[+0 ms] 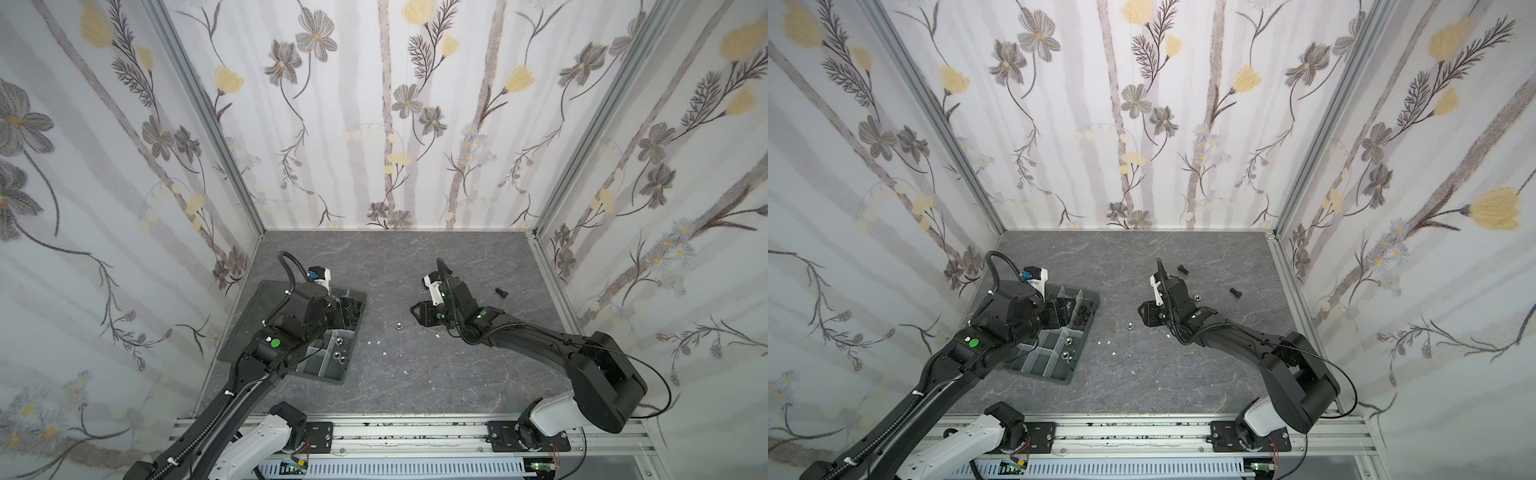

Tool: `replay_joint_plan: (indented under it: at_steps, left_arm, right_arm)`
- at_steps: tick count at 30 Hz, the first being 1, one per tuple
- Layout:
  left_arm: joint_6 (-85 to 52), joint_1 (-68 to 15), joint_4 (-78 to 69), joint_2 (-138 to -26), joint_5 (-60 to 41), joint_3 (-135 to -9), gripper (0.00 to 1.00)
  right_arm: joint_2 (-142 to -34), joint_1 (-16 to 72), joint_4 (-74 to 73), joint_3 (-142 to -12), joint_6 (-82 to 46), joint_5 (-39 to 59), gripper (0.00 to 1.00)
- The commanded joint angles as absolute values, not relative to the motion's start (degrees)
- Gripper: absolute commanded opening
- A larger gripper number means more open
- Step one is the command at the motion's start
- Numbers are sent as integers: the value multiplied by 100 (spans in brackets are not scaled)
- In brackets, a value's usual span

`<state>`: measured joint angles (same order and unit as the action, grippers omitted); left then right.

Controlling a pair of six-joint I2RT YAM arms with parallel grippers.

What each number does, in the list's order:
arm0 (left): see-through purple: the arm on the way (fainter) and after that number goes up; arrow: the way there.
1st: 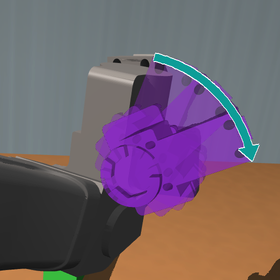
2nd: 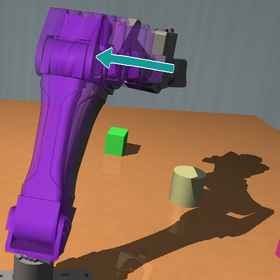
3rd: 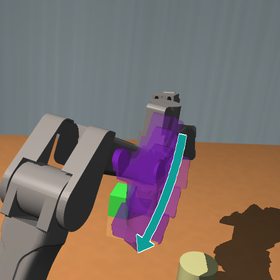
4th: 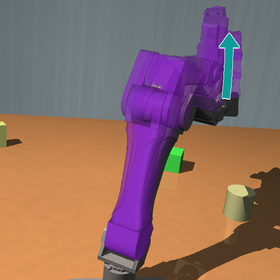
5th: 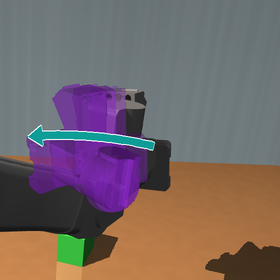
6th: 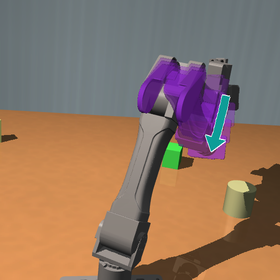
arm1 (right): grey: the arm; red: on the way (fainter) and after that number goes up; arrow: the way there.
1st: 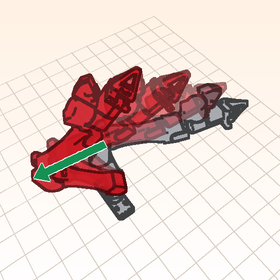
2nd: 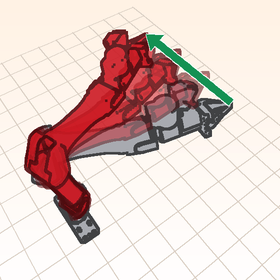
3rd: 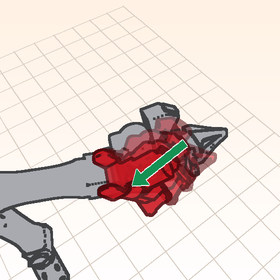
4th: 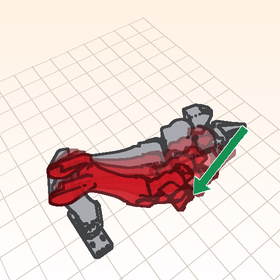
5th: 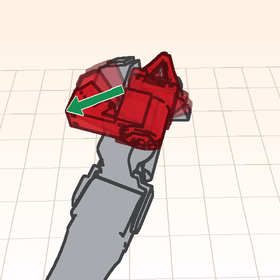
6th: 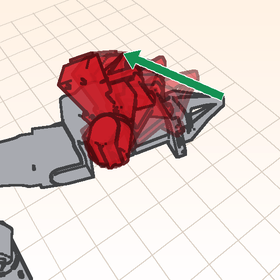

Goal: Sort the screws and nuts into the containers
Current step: 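Reach the right gripper to a hex nut while the left gripper withdraws, then lower the right gripper onto the silver hex nut and close on it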

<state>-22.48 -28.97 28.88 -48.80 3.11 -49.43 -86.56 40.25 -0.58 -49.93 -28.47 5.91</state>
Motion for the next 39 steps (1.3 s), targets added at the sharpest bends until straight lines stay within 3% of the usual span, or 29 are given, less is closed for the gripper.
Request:
replay_joint_plan:
  at_steps: [1,9,19,39]
  left_arm:
    - [-2019,-2882,2308,-4637,541,-4831,75]
    - [-1808,-2883,1889,-4116,857,-4383,86]
    - [-1660,-2883,1491,-3606,784,-3882,91]
    - [-1573,-2874,1424,-3208,633,-3646,96]
  right_arm:
    - [-8946,4167,526,-5359,-2579,173,49]
    - [-9966,4424,1177,-6197,-2373,-97,51]
    - [-10675,4937,1750,-6882,-2424,-539,57]
    - [-11432,5036,2273,-7576,-2575,-721,47]
